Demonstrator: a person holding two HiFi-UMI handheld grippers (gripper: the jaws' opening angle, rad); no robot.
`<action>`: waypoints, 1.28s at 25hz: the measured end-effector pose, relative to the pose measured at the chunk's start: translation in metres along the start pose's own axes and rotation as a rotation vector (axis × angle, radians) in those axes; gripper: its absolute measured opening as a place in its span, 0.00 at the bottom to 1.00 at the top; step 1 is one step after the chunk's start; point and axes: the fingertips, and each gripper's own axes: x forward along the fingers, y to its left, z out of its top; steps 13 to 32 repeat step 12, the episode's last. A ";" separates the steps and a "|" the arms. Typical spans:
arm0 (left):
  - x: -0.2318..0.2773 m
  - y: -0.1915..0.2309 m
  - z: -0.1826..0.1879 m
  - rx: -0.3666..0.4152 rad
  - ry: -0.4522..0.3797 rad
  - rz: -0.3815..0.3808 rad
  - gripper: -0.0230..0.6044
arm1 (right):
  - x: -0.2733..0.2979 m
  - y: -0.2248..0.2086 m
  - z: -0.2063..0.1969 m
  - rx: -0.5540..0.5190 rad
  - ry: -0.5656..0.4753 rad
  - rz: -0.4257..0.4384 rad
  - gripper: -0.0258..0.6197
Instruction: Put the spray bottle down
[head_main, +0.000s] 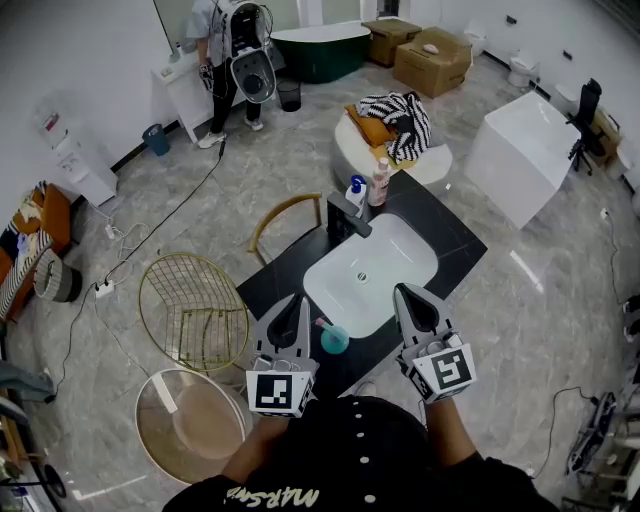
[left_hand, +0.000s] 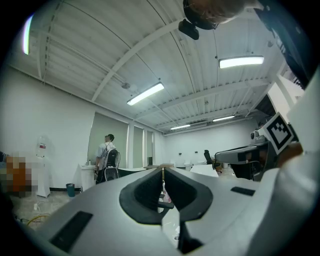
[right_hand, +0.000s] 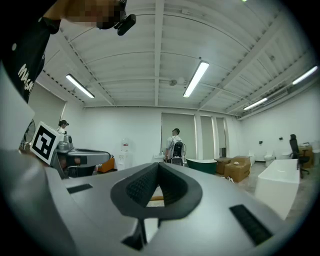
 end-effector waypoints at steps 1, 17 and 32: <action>0.000 0.000 0.000 -0.003 0.000 0.001 0.07 | 0.000 -0.001 0.000 -0.010 -0.006 -0.001 0.03; 0.006 -0.001 -0.006 -0.010 0.007 0.001 0.07 | 0.004 -0.003 0.000 -0.042 -0.021 0.005 0.03; 0.006 -0.001 -0.006 -0.010 0.007 0.001 0.07 | 0.004 -0.003 0.000 -0.042 -0.021 0.005 0.03</action>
